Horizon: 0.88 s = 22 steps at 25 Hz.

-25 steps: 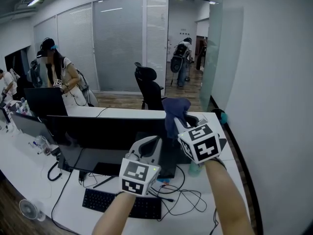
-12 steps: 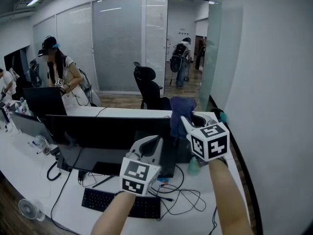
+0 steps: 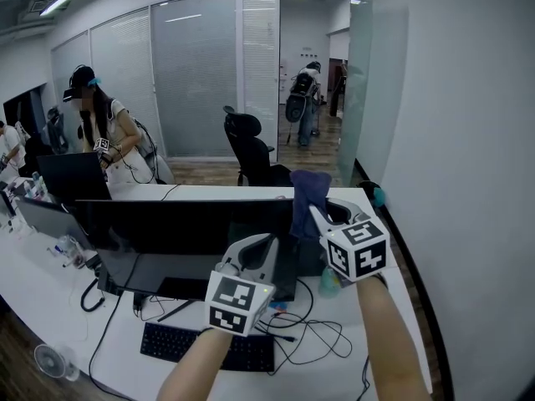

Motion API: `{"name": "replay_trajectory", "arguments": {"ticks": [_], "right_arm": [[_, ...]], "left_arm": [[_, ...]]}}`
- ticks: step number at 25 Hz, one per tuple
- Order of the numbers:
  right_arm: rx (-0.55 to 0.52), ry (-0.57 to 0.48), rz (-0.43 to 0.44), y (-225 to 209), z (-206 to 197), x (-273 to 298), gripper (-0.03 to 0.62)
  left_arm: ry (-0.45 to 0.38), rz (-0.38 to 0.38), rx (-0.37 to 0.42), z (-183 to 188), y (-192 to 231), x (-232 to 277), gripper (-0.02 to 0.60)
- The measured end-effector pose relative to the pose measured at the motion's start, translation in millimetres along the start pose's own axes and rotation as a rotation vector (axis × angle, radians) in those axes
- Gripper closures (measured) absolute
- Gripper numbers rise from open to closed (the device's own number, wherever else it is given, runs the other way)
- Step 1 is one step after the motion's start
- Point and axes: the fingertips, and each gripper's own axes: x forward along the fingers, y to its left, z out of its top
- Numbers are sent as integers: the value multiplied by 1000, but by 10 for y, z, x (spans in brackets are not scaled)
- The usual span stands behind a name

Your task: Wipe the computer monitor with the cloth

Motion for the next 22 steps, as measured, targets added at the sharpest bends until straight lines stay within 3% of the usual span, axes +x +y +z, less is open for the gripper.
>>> {"name": "replay_trajectory", "arguments": {"ticks": [22], "right_arm": [[29, 33, 27, 146, -408, 0, 537]], "left_arm": [[25, -24, 8, -115, -57, 11, 574]]}}
